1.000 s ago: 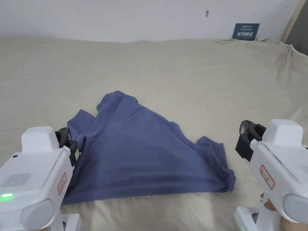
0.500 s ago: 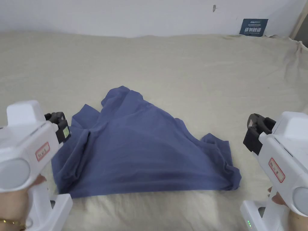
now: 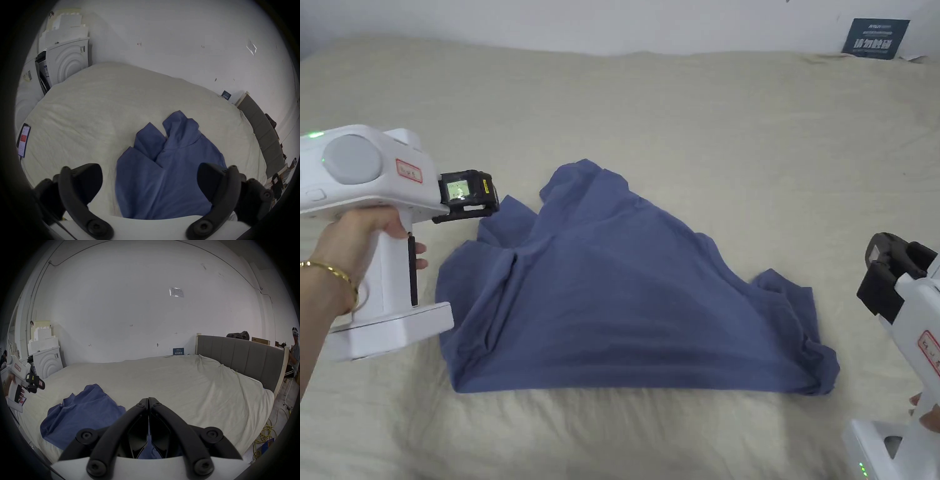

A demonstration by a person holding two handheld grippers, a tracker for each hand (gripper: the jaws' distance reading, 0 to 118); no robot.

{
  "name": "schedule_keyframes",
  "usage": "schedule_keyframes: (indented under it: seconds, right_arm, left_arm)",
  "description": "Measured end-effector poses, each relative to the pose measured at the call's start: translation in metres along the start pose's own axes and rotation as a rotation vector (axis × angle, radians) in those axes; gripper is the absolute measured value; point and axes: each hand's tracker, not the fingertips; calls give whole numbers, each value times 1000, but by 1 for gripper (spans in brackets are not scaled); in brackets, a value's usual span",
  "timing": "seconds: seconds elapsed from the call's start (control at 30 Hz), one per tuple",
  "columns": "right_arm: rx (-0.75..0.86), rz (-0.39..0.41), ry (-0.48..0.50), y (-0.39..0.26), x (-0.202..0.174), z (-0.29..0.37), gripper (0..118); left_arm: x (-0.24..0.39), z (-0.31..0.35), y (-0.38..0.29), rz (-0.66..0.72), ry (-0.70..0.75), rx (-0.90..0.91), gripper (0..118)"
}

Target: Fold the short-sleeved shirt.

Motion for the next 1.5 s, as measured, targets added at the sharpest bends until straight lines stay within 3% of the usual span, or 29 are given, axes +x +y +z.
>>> schedule_keyframes:
  seconds: [0.23, 0.6, 0.7, 0.9, 1.0, 1.07, 1.1, 1.23, 1.5]
  right_arm:
    - [-21, 13, -14, -3, -3, -7, 0]
    - [-60, 28, -64, -7, -10, -18, 0]
    - [-70, 32, -74, -8, -11, -23, 0]
    - [-81, 44, -81, -7, -13, -28, 0]
    - [-83, 45, -82, -6, -14, -30, 0]
    - [-83, 43, -81, -6, -14, -31, 0]
    - [-83, 42, -81, -6, -15, -31, 0]
    - [-86, 35, -76, -7, -17, -31, 0]
    - [-64, 28, -53, -2, -15, -29, 0]
  left_arm:
    - [-23, -45, 11, -9, 111, -210, 118]
    - [-48, -114, 20, 42, 195, -334, 118]
    - [-48, -132, 20, 48, 195, -358, 103]
    - [-47, -154, 15, 37, 181, -425, 59]
    - [-43, -159, 15, -7, 225, -428, 52]
    - [-43, -156, 18, -15, 218, -425, 26]
    - [-46, -155, 17, -11, 221, -422, 1]
    - [-50, -148, 13, 23, 161, -430, 0]
    - [-53, -95, 18, 126, 46, -215, 0]
